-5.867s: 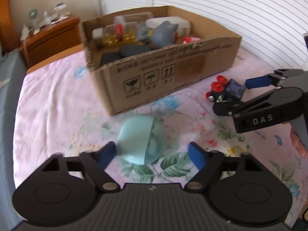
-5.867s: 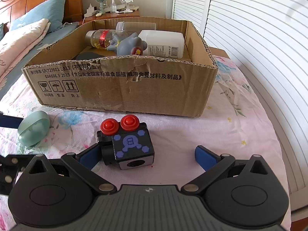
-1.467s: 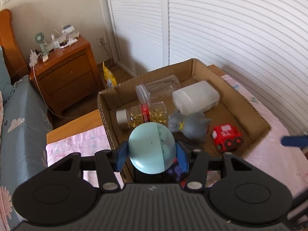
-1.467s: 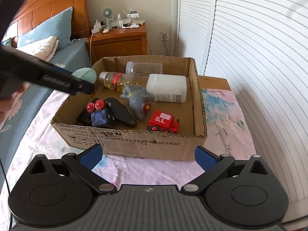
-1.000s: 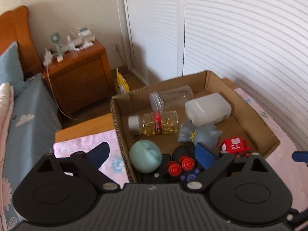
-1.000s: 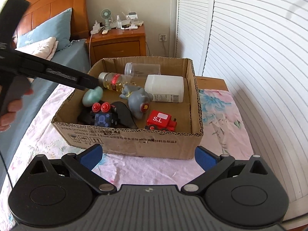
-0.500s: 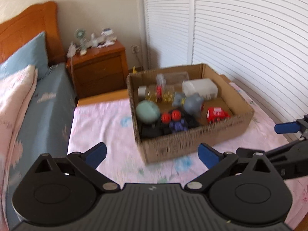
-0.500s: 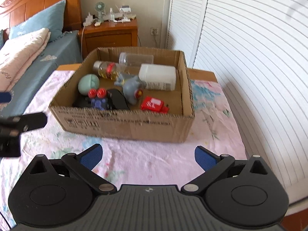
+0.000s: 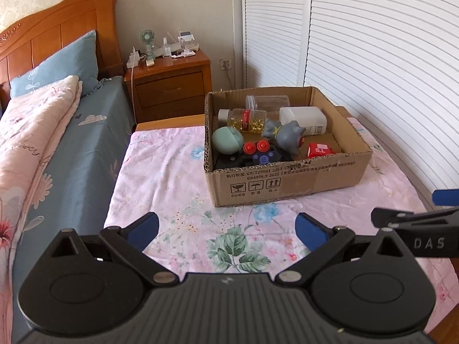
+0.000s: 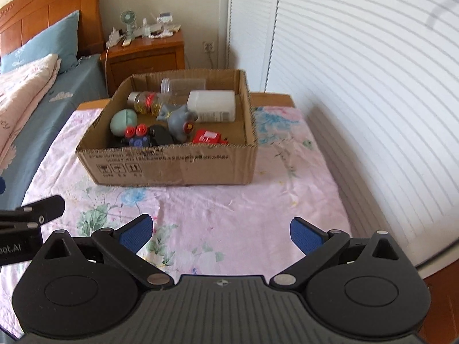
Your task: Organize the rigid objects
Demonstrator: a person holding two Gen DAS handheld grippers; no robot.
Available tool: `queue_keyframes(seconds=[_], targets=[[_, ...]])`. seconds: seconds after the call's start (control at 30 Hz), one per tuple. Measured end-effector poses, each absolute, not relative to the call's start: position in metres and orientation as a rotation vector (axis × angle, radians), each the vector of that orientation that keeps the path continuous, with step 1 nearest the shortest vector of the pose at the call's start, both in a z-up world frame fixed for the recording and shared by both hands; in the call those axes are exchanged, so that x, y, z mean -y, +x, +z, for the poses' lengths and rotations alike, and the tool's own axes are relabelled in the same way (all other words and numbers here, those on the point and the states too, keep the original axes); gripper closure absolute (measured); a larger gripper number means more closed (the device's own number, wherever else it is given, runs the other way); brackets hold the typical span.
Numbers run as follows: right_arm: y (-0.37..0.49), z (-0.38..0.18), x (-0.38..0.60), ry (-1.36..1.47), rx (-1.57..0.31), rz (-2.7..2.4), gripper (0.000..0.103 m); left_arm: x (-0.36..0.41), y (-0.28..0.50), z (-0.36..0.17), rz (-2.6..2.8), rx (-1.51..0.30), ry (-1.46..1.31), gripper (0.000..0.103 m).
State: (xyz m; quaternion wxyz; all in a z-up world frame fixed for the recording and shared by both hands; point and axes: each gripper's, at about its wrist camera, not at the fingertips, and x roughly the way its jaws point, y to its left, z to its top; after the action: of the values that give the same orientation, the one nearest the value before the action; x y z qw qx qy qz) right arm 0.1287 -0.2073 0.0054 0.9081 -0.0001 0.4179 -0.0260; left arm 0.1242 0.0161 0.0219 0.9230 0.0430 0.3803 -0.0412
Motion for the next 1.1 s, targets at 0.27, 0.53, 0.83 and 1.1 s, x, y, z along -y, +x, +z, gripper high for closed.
queue_keyframes(seconds=[0.27, 0.53, 0.83, 1.1], targets=[[0.122, 0.021, 0.206, 0.000, -0.813, -0.049, 0.000, -0.011, 0.120, 0.032, -0.079, -0.779, 0.092, 0.002], [0.126, 0.018, 0.208, 0.005, -0.819, -0.056, 0.000, -0.011, 0.126, 0.026, -0.058, -0.807, 0.097, 0.002], [0.127, 0.017, 0.207, 0.000, -0.824, -0.054, 0.000, -0.011, 0.129, 0.025, -0.055, -0.814, 0.095, 0.002], [0.128, 0.017, 0.206, -0.007, -0.824, -0.053, 0.000, -0.013, 0.129, 0.025, -0.057, -0.819, 0.080, 0.002]])
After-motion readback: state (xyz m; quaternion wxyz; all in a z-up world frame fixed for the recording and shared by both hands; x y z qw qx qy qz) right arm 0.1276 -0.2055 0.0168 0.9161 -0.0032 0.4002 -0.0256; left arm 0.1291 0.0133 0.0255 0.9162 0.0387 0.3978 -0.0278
